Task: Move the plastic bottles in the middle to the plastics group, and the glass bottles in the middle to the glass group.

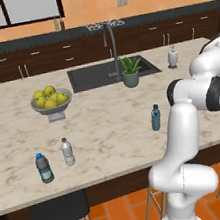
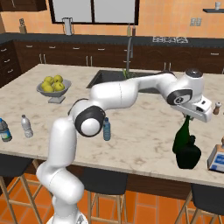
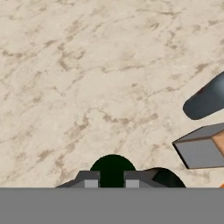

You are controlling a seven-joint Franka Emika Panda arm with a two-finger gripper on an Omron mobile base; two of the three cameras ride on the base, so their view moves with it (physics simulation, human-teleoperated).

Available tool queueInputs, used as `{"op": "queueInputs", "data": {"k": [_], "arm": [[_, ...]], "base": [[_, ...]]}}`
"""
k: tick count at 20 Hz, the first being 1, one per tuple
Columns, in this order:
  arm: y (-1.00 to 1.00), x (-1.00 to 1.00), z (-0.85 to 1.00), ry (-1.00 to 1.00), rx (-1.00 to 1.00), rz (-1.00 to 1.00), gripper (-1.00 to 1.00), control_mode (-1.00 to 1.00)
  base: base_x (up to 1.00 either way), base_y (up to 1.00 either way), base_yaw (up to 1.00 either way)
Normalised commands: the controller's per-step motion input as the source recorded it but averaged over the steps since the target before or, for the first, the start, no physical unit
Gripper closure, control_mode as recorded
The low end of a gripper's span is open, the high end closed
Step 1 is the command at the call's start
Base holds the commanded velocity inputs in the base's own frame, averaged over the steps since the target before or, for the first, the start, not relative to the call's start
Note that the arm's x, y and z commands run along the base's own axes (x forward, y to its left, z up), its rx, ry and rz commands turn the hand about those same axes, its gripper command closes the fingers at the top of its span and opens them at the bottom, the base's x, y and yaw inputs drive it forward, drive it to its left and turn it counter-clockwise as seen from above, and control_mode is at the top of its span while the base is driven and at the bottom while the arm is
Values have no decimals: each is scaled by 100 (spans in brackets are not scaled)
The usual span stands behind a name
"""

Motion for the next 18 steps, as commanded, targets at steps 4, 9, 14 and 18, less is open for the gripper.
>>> {"op": "queueInputs", "data": {"k": [4, 9, 14, 18], "arm": [[-2, -1, -35, -2, 0, 0, 100, -100], [0, 0, -25, -1, 0, 0, 100, -100], [0, 0, -17, 0, 0, 0, 100, -100], [0, 0, -11, 0, 0, 0, 100, -100]], "base": [[0, 0, 0], [0, 0, 0], [0, 0, 0], [0, 0, 0]]}}
